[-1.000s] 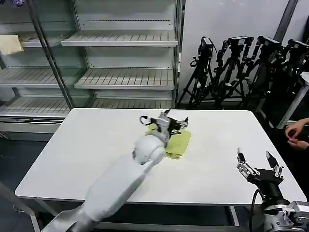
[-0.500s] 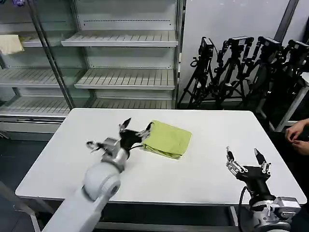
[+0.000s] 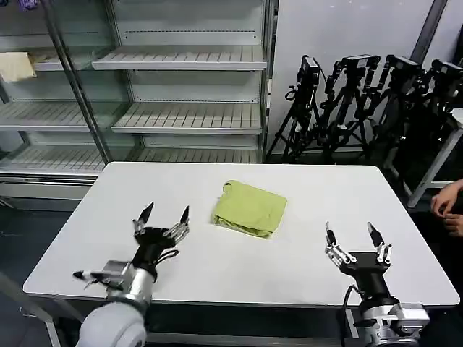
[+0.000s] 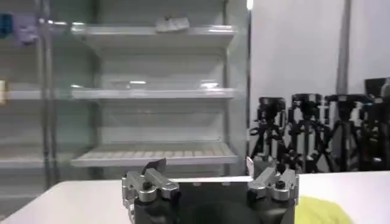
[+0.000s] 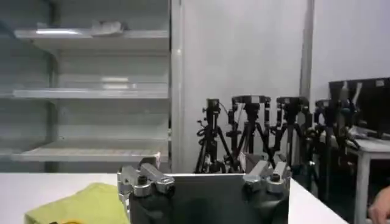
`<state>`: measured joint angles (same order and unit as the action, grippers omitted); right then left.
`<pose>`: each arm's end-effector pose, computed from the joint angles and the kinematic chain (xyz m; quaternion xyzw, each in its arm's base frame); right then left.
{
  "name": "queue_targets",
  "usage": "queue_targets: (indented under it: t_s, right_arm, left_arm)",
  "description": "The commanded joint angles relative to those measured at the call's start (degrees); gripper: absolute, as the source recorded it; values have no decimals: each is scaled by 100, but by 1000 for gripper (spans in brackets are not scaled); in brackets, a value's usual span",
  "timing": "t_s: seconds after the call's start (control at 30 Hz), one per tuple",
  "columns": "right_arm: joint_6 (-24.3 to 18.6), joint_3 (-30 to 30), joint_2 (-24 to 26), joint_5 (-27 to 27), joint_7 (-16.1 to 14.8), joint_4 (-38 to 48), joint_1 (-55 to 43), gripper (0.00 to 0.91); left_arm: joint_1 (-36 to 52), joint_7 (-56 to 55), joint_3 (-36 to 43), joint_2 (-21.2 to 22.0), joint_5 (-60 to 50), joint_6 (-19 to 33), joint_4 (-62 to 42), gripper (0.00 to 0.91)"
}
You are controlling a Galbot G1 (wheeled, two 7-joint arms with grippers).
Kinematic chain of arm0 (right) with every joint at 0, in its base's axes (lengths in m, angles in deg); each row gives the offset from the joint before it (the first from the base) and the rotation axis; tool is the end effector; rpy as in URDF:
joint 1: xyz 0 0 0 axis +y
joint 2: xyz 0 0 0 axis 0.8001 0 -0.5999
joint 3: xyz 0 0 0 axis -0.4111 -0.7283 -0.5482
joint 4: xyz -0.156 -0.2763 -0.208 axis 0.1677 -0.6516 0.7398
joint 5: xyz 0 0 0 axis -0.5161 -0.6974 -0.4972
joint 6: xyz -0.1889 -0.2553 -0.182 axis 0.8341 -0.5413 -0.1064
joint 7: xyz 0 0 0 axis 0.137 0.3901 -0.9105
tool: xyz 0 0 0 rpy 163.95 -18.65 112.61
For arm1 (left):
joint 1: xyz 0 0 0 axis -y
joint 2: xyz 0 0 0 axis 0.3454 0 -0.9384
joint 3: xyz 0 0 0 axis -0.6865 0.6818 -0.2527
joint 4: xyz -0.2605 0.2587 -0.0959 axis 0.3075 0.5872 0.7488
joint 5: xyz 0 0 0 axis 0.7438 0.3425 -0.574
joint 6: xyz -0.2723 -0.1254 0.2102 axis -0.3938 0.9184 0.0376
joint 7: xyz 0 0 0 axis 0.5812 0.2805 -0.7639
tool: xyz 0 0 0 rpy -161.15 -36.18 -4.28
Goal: Fold and organize the clothes.
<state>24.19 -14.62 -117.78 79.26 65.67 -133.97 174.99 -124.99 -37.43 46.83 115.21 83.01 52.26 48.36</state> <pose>0.1492 -0.0387 -0.1966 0.0149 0.9997 -0.0161 0.0056 0.2259 0.0065 -0.2132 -0.0545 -0.9983 -0.0052 0.0221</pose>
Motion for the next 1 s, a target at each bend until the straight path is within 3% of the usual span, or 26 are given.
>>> queue_targets:
  t_s: [0.03,0.47,0.9,1.0]
  right_arm:
    - [-326,-183,-73,-386,-60,25,44,907]
    - [-335,-327,-330,-752,-58,-106,236,907]
    - [-276,-163,-453,-748,92,-165,319,907]
    - [-201,-115,-479,-683,6,-199,376,907]
  left_arm:
    - [-1515,14,-606,274,-532,280,753,907]
    - [-1606,-8,-522,297,-601,371,839,907]
    - [-1649,-10,-417,211,-652,405,824,907]
    - [-1614,-13,-356,198,-636,400,796,907]
